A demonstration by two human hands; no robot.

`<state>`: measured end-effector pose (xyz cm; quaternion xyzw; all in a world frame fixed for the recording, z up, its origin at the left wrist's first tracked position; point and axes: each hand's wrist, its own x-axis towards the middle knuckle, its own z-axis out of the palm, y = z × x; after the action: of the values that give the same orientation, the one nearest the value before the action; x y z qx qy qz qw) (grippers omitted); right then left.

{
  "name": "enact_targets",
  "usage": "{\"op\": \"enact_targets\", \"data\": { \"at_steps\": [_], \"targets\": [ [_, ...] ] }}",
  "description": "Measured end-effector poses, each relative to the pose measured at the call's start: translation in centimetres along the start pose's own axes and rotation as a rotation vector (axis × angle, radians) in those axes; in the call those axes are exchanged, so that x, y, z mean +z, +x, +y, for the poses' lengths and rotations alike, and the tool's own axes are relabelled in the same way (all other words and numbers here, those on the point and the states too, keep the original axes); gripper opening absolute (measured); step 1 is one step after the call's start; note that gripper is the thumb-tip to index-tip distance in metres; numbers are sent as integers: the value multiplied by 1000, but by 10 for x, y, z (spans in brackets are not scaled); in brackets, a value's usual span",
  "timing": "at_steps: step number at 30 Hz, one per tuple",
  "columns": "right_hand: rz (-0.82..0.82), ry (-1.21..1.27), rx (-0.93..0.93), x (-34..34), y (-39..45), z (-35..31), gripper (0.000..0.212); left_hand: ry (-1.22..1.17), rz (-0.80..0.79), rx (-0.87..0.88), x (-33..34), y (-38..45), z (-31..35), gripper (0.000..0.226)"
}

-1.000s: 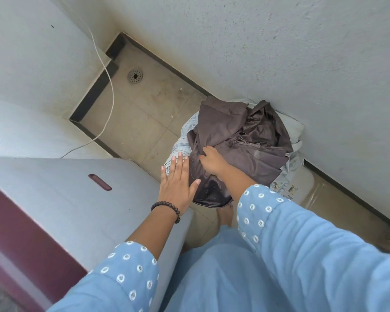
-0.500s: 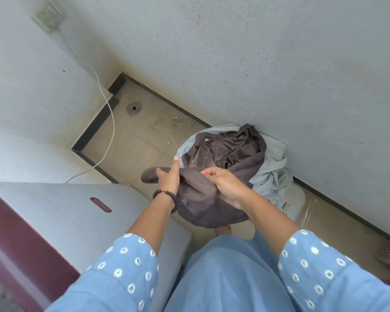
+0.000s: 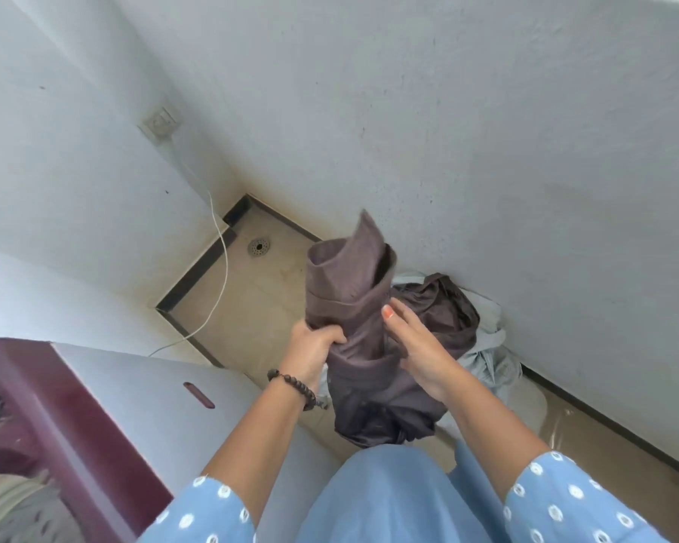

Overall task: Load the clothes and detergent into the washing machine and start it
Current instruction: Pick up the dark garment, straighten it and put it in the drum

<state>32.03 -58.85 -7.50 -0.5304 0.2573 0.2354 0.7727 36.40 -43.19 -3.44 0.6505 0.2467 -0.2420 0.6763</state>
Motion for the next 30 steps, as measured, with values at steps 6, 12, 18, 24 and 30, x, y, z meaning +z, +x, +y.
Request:
{"op": "enact_targets", "data": {
  "at_steps": [6, 12, 18, 24, 30],
  "targets": [
    [-247, 119, -144, 22, -20, -35, 81, 220, -272, 203, 1, -40, 12, 55],
    [-255, 70, -241, 37, -52, -57, 57, 266, -454, 325, -4, -81, 31, 69],
    [-73, 175, -301, 42, -73, -76, 22, 76, -13, 476, -10, -101, 39, 43],
    [-123, 147, -358, 49, -103, -102, 19, 287, -27, 393, -30, -103, 53, 76],
    [-145, 106, -520, 55, -123, -129, 18, 229, -141, 632, -34, -117, 65, 8]
  ]
}}
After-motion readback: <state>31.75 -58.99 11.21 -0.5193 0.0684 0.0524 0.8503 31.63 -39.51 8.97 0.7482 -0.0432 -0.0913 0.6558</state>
